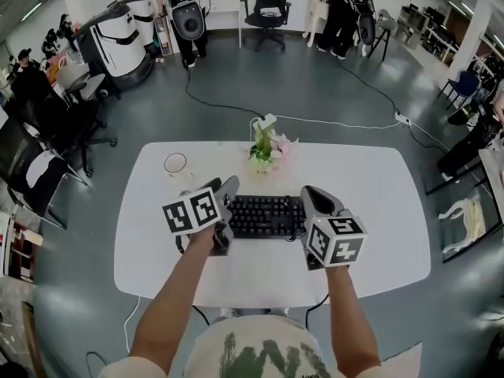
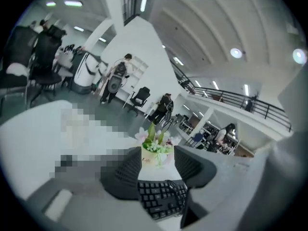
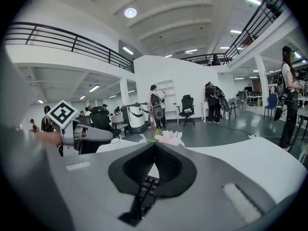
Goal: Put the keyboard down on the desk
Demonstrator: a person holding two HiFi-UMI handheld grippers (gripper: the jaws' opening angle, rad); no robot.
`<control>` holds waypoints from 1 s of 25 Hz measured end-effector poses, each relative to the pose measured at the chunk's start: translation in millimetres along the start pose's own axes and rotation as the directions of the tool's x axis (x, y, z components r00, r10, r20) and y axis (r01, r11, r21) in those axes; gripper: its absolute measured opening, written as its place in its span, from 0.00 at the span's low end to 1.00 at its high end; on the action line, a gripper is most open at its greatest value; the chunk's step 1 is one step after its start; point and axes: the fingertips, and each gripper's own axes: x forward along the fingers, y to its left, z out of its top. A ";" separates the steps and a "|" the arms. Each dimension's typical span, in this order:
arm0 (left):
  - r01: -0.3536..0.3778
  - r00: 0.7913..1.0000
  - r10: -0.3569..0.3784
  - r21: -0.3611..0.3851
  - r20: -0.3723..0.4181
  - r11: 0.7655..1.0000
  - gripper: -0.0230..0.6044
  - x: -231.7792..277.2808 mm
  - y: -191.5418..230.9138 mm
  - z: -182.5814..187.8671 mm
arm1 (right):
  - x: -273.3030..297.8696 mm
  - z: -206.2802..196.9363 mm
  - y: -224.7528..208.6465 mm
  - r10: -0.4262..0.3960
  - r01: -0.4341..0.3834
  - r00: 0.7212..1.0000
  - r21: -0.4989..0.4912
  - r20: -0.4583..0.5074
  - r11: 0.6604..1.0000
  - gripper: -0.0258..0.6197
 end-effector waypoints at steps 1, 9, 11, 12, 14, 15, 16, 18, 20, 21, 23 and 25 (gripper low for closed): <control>0.009 1.000 -0.010 0.051 0.017 0.999 0.38 -3.3 -4.7 7.4 | -0.5 2.4 0.0 -0.002 0.002 1.000 -0.007 0.004 1.000 0.04; 0.032 0.997 -0.054 0.344 0.056 0.938 0.23 -16.0 -28.3 23.4 | -10.4 26.2 4.6 -0.014 0.020 0.998 -0.101 0.061 0.995 0.04; 0.027 0.996 -0.056 0.390 0.064 0.920 0.21 -20.3 -31.4 22.7 | -12.1 29.8 3.4 -0.013 0.021 0.997 -0.112 0.071 0.993 0.04; 0.027 0.996 -0.061 0.412 0.070 0.911 0.21 -22.8 -33.1 22.7 | -12.8 30.9 2.4 -0.012 0.021 0.997 -0.115 0.075 0.993 0.04; 0.022 0.994 -0.067 0.453 0.084 0.891 0.18 -28.3 -35.6 25.0 | -13.8 32.5 1.0 -0.008 0.018 0.997 -0.117 0.081 0.993 0.04; 0.014 0.993 -0.066 0.468 0.094 0.884 0.16 -31.1 -36.0 27.5 | -14.3 33.3 0.5 -0.006 0.016 0.996 -0.118 0.083 0.993 0.04; 0.003 0.992 -0.061 0.477 0.106 0.879 0.14 -34.0 -35.5 30.5 | -14.9 33.9 0.2 -0.004 0.014 0.996 -0.121 0.086 0.993 0.04; -0.020 0.990 -0.049 0.477 0.131 0.879 0.09 -40.1 -31.7 35.6 | -16.4 34.0 0.0 0.002 0.010 0.996 -0.127 0.089 0.992 0.04; -0.033 0.988 -0.042 0.467 0.150 0.884 0.04 -44.5 -27.3 37.4 | -17.7 33.6 -0.8 0.006 0.006 0.996 -0.131 0.093 0.991 0.04; -0.037 0.987 -0.040 0.466 0.154 0.884 0.04 -45.7 -25.7 36.6 | -18.0 33.4 -1.4 0.007 0.006 0.995 -0.133 0.096 0.991 0.04; -0.045 0.988 -0.031 0.475 0.151 0.879 0.04 -46.7 -23.7 32.5 | -18.2 33.6 -1.9 0.007 0.006 0.995 -0.138 0.098 0.990 0.04; -0.048 0.989 -0.025 0.481 0.145 0.876 0.04 -47.0 -23.5 28.1 | -18.3 34.1 -0.9 0.009 0.004 0.995 -0.140 0.098 0.990 0.04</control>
